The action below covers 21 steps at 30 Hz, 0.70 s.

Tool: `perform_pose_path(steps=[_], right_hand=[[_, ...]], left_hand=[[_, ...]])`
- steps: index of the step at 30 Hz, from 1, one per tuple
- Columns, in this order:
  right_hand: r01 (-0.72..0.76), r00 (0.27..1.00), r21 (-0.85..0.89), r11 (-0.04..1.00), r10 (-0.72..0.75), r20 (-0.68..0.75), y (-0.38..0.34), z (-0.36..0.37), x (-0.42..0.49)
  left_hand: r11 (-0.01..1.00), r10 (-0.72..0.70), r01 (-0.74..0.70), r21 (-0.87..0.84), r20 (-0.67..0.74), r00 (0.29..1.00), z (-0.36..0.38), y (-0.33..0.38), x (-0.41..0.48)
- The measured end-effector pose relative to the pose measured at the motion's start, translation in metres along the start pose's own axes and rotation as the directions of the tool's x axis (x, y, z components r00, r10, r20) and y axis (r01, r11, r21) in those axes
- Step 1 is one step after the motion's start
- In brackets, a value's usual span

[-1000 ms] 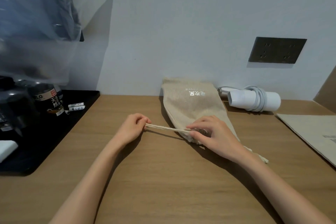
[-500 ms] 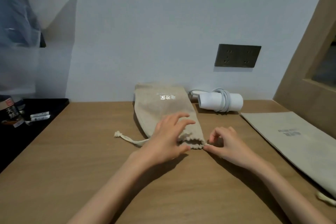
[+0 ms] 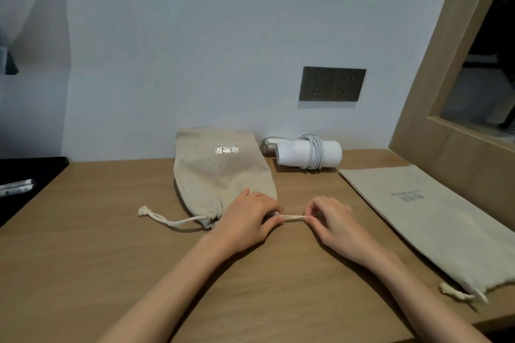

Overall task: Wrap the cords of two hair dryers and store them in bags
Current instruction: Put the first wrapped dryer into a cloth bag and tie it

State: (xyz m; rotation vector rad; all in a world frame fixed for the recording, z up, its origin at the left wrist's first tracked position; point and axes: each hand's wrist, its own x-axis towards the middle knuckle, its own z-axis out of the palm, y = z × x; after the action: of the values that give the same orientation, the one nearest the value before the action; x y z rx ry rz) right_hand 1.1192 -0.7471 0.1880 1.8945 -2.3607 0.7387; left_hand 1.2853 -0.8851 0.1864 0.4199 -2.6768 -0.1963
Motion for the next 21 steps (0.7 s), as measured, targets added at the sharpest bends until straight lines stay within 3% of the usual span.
perform_pose_path(steps=[7,14,17,21], right_hand=[[-0.151,0.977,-0.055,0.987,0.14,-0.159,0.022,-0.001,-0.006],[-0.247,0.952,-0.029,0.969,0.236,-0.196,0.016,-0.001,-0.004],[-0.161,0.971,-0.077,0.984,0.144,-0.191,0.0,0.0,-0.005],[0.02,0.998,-0.067,0.998,-0.024,-0.05,-0.045,0.009,0.006]], left_hand=[[0.995,-0.011,0.023,0.098,-0.118,0.993,-0.015,-0.017,-0.012],[1.0,0.019,-0.02,-0.009,-0.105,0.994,-0.015,-0.035,-0.031],[0.998,0.031,-0.022,0.052,-0.17,0.985,-0.024,-0.05,-0.048],[0.986,-0.11,0.139,0.096,-0.258,0.96,-0.033,-0.06,-0.066]])
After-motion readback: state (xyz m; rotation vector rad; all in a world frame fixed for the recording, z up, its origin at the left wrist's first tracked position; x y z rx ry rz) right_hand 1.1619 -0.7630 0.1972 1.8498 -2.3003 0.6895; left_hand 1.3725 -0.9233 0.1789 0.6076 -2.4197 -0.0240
